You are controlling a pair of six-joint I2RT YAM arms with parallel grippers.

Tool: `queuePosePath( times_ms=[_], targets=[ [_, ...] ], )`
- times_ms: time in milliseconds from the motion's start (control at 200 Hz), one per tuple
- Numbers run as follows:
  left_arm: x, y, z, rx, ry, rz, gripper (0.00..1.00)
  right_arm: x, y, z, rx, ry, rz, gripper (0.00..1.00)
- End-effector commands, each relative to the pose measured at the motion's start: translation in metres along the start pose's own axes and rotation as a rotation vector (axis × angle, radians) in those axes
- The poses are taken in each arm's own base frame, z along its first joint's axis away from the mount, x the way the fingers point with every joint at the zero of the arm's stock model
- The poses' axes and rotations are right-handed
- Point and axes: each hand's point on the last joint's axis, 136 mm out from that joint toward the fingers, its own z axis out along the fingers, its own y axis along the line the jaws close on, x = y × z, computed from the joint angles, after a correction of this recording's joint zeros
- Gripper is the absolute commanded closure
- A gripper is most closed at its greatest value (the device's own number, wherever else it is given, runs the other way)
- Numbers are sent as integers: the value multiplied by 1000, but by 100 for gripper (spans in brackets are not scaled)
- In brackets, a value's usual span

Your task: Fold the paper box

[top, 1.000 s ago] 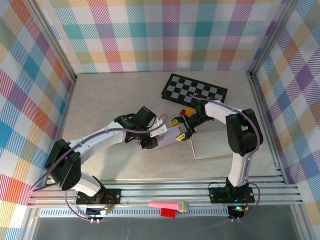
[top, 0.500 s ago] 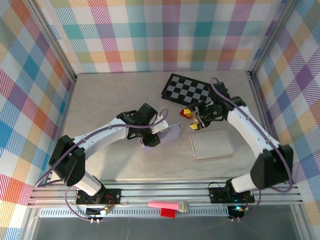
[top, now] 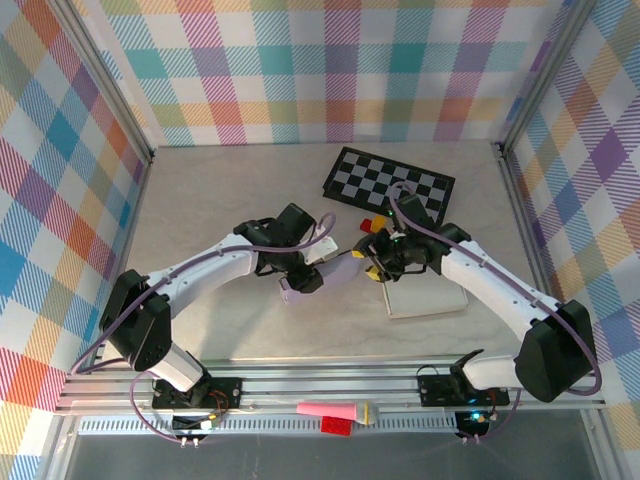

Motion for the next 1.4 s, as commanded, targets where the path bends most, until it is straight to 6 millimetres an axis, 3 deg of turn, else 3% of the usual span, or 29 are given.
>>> queuePosePath(
  times_ms=[0, 355, 580, 925, 1215, 1395],
  targets=[
    [2, -1, 0, 31, 24, -33, 47, -3, 3, 8, -21, -35, -19, 50],
    [1, -1, 0, 27, 22, -39, 47, -1, 3, 28, 37, -39, -49, 53],
    [1, 1, -1, 21, 18, -45, 45, -3, -24, 38, 161, -47, -21, 57],
    [-4, 6, -8, 17, -9, -75, 43, -1, -46, 37, 320, -59, 11, 64],
    [0, 8, -9, 28, 3, -93, 46, 3, -31, 38, 299, -41, -23, 66],
    [-1, 8, -10, 27, -4, -84, 47, 3, -19, 28, 266, -52, -92, 61]
  ],
)
